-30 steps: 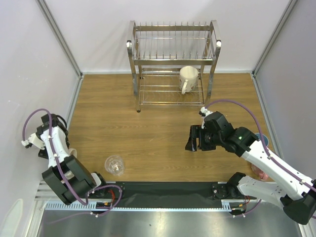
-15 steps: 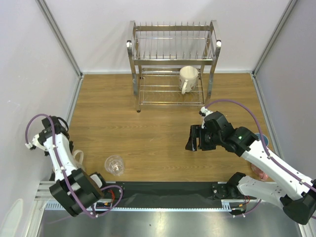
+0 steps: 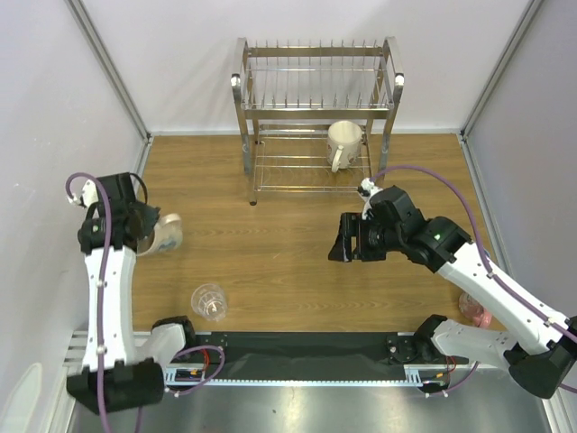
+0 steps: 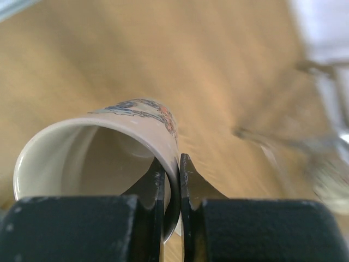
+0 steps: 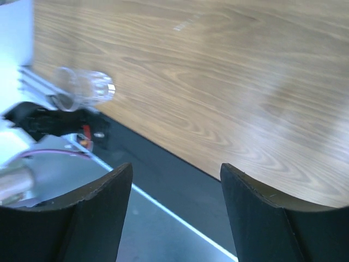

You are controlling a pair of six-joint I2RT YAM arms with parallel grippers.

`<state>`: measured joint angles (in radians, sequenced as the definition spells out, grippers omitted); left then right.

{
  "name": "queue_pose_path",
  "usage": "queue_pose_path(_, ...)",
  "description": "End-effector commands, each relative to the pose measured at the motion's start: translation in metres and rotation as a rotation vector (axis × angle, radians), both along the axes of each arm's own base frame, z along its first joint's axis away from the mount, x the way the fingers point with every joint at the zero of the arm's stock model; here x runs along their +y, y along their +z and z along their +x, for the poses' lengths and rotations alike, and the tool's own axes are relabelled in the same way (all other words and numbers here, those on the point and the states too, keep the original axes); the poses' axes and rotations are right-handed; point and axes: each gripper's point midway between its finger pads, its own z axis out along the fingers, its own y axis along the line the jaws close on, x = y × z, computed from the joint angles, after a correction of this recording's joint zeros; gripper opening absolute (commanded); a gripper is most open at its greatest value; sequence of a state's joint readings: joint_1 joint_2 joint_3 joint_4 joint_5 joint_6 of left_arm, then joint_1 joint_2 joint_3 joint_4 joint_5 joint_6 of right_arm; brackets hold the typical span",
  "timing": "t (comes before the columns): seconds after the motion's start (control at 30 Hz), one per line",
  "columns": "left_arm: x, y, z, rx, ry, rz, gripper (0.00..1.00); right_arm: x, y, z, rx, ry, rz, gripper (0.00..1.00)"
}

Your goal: Load the cups into the dish rack

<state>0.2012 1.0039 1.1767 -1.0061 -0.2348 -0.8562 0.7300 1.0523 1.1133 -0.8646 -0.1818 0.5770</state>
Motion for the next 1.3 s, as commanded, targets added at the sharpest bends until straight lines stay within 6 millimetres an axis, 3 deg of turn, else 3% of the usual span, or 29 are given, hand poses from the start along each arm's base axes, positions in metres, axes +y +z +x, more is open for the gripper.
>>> queue_pose_path(0.0,-0.04,0.095,0.028,-0.389,-0.229,0.016,0.0,0.017,0.036,0.004,-0.013,0.007,0.117,0.72)
queue_pose_path(0.03,-0.049,0.108,0.023,-0.443,-0.275,0.02,0.0,0.019,0.04,0.005,-0.009,0.003,0.139,0.73)
queue_pose_path(0.07,-0.056,0.109,0.023,-0.465,-0.313,0.015,0.0,0.022,0.046,0.006,-0.004,-0.002,0.167,0.73)
queue_pose_path(0.1,-0.076,0.119,0.022,-0.524,-0.414,-0.019,0.0,0.029,0.053,0.005,0.02,-0.004,0.216,0.73)
queue_pose_path(0.2,-0.1,0.142,0.007,-0.673,-0.562,-0.008,0.0,0.042,0.068,0.004,0.081,-0.023,0.329,0.72)
queue_pose_path(0.23,-0.117,0.148,-0.001,-0.72,-0.659,-0.03,0.0,0.046,0.071,0.004,0.095,-0.023,0.358,0.72)
queue_pose_path(0.37,-0.146,0.17,-0.038,-0.891,-0.835,-0.019,0.0,0.065,0.087,0.002,0.209,-0.049,0.51,0.69)
queue_pose_path(0.43,-0.156,0.187,-0.059,-0.99,-0.884,0.0,0.0,0.077,0.103,-0.001,0.285,-0.053,0.627,0.68)
queue_pose_path(0.57,-0.175,0.201,-0.087,-1.093,-1.007,-0.011,0.0,0.099,0.133,-0.006,0.378,-0.041,0.789,0.68)
queue_pose_path(0.77,-0.189,0.224,-0.113,-1.185,-1.122,0.017,0.0,0.136,0.176,-0.025,0.45,0.037,0.906,0.7)
queue_pose_path(0.87,-0.193,0.226,-0.12,-1.206,-1.155,0.031,0.0,0.147,0.2,-0.033,0.445,0.065,0.98,0.71)
queue_pose_path(0.97,-0.193,0.223,-0.121,-1.211,-1.158,0.036,0.0,0.153,0.212,-0.04,0.466,0.057,1.034,0.72)
queue_pose_path(1.27,-0.195,0.238,-0.124,-1.255,-1.156,0.017,0.0,0.181,0.22,-0.058,0.556,0.081,1.114,0.73)
